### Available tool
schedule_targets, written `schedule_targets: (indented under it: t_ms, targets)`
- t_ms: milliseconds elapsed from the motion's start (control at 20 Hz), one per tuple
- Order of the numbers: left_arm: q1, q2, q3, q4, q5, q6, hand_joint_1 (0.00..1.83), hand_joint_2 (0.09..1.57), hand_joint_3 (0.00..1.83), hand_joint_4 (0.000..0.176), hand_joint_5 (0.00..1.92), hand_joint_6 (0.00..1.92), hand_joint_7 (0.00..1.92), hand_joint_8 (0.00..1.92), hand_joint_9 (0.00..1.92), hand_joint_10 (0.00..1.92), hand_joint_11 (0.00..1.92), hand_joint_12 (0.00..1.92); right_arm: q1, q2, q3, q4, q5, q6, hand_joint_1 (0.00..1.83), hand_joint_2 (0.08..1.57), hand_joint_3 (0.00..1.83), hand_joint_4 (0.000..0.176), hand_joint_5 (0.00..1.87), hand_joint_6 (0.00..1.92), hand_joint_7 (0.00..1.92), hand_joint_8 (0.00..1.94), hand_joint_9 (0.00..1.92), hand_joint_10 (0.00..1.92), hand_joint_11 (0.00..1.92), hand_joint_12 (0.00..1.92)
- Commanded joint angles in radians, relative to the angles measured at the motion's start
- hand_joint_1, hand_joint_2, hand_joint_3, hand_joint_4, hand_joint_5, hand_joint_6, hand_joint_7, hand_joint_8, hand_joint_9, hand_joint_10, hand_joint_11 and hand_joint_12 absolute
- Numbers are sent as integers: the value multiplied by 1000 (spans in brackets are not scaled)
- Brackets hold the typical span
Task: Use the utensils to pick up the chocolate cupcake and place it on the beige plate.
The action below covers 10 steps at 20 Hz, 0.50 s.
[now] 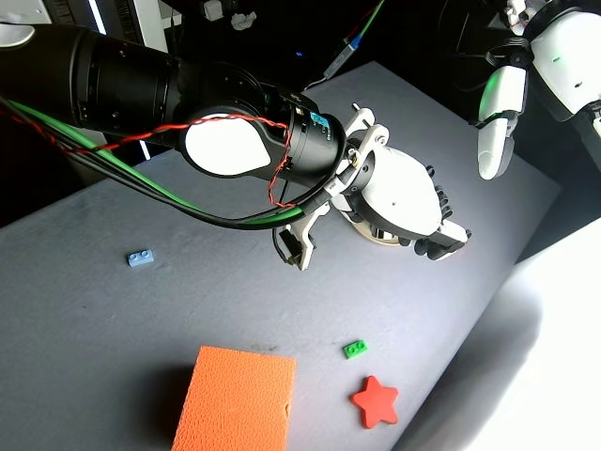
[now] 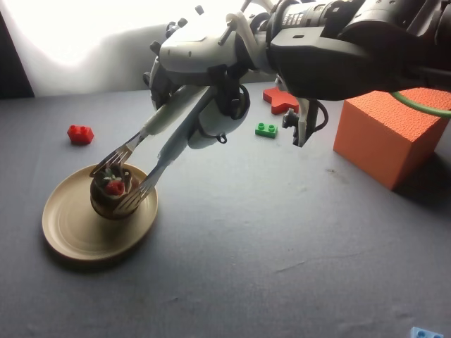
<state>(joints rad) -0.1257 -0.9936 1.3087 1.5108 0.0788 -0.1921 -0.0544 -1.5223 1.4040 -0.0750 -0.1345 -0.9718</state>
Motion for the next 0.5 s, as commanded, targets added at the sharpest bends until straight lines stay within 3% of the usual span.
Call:
schedule_targets:
  t_ms: [0,250,450]
  targets:
    - [-18,6,5,12,0,1,0,1116,0,0,48,4,15,3,0,0,0,0,17,8,-4,4,121,7,1136,1154,0,0,896,1099,898,10,553,365,58,1385]
    - [-19,6,5,12,-2,1,0,1124,3,0,49,7,17,4,1,0,0,0,13,11,-5,4,116,14,1126,1171,1,0,860,1154,904,12,572,365,57,1393]
    - [-22,5,7,12,-3,1,0,1120,1,0,47,4,18,3,3,1,0,0,13,12,-5,4,116,19,1143,1138,0,0,928,1053,909,9,574,364,92,1376]
